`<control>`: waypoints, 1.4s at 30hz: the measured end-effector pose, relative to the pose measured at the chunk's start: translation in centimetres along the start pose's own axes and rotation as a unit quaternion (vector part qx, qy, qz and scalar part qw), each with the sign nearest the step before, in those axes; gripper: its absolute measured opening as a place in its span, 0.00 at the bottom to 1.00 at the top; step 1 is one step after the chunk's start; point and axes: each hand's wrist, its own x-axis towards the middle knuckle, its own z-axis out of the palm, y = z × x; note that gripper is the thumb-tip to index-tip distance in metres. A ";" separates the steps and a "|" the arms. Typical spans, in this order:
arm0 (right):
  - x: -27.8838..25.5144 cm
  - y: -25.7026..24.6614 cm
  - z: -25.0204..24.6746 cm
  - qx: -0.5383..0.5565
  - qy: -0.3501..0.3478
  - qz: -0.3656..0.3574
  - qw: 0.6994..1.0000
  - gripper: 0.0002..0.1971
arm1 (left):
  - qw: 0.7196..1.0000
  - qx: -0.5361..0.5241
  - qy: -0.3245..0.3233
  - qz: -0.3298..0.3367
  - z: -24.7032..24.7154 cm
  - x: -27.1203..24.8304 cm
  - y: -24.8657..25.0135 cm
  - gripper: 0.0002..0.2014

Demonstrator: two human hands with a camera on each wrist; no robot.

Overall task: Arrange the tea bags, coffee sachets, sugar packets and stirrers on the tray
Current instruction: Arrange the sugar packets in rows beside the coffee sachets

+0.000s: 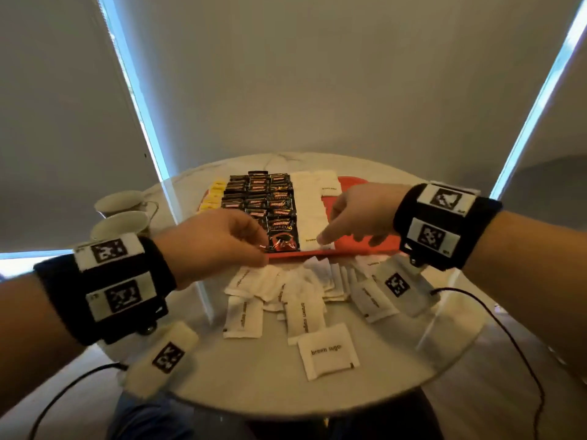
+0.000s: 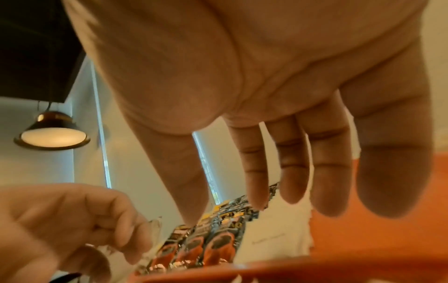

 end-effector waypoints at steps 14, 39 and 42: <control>-4.2 -0.4 4.0 -0.144 -0.043 -0.024 0.988 0.42 | 0.943 0.317 -0.080 -0.056 2.9 -1.3 -0.2 0.52; -1.0 -2.5 2.6 0.219 -0.086 -0.104 0.966 0.19 | 0.996 -0.031 0.053 -0.060 -1.2 -0.2 -2.3 0.14; -0.4 -2.5 1.8 0.339 -0.113 -0.125 0.926 0.18 | 0.972 -0.215 0.047 -0.081 -1.3 0.2 -1.9 0.16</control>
